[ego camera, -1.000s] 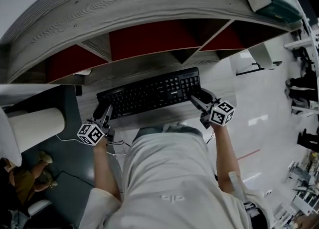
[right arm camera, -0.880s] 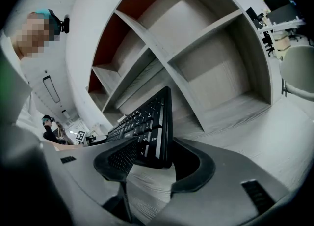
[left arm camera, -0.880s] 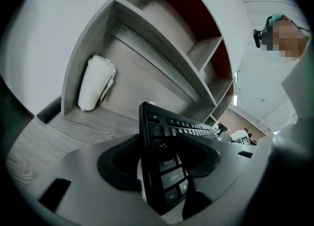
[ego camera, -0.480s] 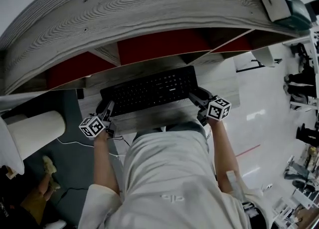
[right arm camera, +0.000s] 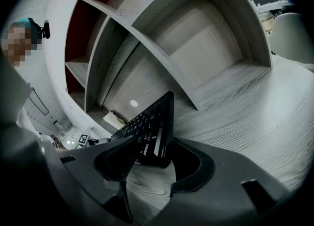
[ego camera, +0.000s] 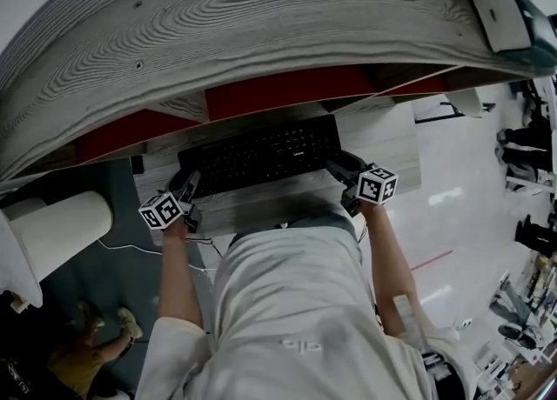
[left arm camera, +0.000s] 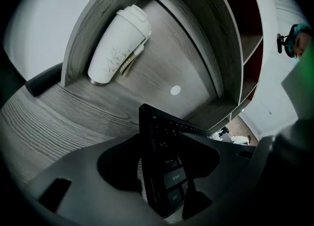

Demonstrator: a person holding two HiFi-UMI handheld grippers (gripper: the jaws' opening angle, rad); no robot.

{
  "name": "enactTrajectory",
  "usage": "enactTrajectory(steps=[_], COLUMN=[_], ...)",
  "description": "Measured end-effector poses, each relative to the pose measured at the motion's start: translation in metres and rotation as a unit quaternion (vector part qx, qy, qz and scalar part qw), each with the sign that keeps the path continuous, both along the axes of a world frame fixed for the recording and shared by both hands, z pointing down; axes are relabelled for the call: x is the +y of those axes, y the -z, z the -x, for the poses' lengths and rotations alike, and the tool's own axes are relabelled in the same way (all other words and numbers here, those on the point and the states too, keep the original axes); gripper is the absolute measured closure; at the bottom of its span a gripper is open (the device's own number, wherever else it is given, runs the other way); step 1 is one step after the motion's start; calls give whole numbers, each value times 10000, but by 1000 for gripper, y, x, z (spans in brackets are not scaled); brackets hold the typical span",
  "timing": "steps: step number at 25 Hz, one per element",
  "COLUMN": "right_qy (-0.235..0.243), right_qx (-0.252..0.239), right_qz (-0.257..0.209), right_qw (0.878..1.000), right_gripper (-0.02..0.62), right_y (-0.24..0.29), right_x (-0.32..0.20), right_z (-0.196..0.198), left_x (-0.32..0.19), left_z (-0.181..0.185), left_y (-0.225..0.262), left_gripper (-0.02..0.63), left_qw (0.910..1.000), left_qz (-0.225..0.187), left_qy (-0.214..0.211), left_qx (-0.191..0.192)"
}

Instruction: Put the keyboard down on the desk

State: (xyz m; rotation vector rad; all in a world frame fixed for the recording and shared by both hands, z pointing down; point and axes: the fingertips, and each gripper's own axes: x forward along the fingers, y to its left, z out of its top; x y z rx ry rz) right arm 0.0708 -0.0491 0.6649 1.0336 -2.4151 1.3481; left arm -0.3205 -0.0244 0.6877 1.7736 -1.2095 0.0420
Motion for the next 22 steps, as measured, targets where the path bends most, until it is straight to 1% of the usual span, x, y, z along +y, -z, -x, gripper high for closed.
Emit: enactTrajectory(steps=[5,9,14,22], right_qy=[-81,-193,-319,-580], right_qx=[13,11,-33,-162], right_qz=[227,390,540,831], right_qw=[9997,9991,9980,9947], right_gripper=[359,357,357,359], right_y=[-17,-27,-35,-51], right_x=[0,0,0,0], right_z=[1,2,3,-1], left_x=[-3,-4,-7,-8], left_z=[-1,4,0,0], left_y=[-16,-32,-36,-46], left_gripper=[382,382,382,380], left_qw=[9997,9992,9983,9967], left_qz=[258,410,569,802], left_qy=[-14,-10,-14,111], left_qx=[33,-14,99,62])
